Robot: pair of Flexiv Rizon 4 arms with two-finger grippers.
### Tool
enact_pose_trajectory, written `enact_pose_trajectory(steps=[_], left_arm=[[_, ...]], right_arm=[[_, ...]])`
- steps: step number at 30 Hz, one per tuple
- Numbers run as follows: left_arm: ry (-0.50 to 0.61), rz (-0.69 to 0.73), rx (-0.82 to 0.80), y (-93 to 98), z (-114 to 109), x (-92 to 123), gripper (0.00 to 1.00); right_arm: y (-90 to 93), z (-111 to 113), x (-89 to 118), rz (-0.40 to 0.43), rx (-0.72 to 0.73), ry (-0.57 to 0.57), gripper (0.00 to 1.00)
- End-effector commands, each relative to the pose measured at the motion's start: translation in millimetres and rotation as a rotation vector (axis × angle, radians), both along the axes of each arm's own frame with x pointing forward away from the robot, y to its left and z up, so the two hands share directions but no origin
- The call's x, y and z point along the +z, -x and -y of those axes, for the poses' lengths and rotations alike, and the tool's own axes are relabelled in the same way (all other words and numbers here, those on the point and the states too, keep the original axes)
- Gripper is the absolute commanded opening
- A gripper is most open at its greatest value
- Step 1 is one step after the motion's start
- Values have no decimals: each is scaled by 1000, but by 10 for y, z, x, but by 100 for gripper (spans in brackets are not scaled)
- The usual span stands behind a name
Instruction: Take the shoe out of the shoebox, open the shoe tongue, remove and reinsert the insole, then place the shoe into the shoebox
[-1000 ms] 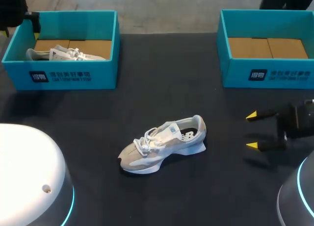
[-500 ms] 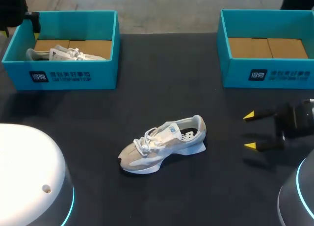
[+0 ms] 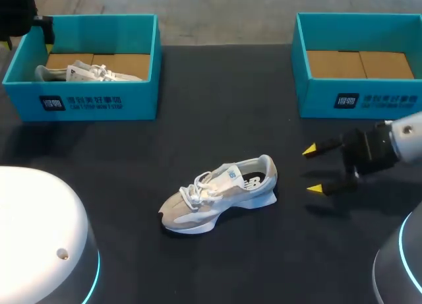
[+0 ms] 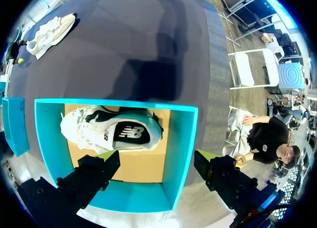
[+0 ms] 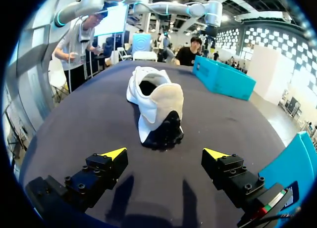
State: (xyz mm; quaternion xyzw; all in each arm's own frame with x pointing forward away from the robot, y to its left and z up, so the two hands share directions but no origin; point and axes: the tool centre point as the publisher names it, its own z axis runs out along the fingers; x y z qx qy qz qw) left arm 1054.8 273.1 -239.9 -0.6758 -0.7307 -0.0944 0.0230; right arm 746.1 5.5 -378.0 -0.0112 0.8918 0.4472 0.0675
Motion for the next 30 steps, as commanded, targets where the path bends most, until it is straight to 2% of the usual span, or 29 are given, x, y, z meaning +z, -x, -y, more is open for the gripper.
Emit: enact_pose_trajectory(steps=[1, 15, 30], left_arm=[[-1, 1, 0, 7, 1, 3, 100], [-1, 1, 0, 7, 1, 3, 100], [-1, 1, 0, 7, 1, 3, 100]], right_arm=[[-124, -140, -83, -12, 22, 2, 100], [-257, -506, -137, -33, 92, -15, 100], [-166, -915, -310, -93, 169, -58, 100]])
